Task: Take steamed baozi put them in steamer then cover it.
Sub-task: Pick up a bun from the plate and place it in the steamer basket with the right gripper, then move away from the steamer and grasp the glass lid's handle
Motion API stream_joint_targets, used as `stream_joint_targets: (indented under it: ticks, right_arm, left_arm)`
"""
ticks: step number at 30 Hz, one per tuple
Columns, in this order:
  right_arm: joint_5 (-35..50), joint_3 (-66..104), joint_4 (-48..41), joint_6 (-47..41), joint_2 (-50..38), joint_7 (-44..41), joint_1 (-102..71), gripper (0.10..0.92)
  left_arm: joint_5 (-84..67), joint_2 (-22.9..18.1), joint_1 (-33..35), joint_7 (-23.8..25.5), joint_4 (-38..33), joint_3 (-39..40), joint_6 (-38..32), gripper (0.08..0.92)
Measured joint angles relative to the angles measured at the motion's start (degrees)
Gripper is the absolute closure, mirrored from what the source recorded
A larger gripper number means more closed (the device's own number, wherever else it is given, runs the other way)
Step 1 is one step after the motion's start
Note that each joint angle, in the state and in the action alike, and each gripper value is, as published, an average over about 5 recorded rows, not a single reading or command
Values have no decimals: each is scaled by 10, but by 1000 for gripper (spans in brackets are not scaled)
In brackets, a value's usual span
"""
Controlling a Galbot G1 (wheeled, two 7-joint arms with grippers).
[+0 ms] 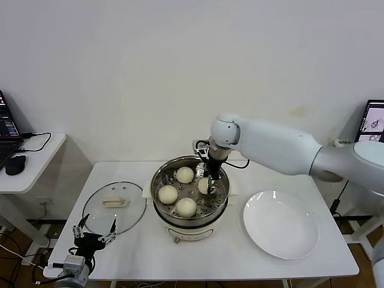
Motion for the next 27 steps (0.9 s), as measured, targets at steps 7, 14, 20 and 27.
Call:
stream_joint_targets:
  ticks: [7, 14, 20, 27]
  right_arm:
    - [-7, 10, -3, -1, -2, 5, -7, 375]
    - [0, 29, 18, -3, -24, 4, 3, 212]
    - [18, 67, 59, -3, -74, 8, 17, 203]
    - [53, 175, 120, 6, -161, 67, -16, 203]
  left_arm:
    - [0, -1, 0, 0, 0, 0, 0, 177]
    - [-2, -4, -3, 0, 0, 2, 2, 177]
    - [-11, -8, -8, -9, 1, 5, 0, 177]
    - [-34, -10, -6, -18, -1, 10, -8, 177]
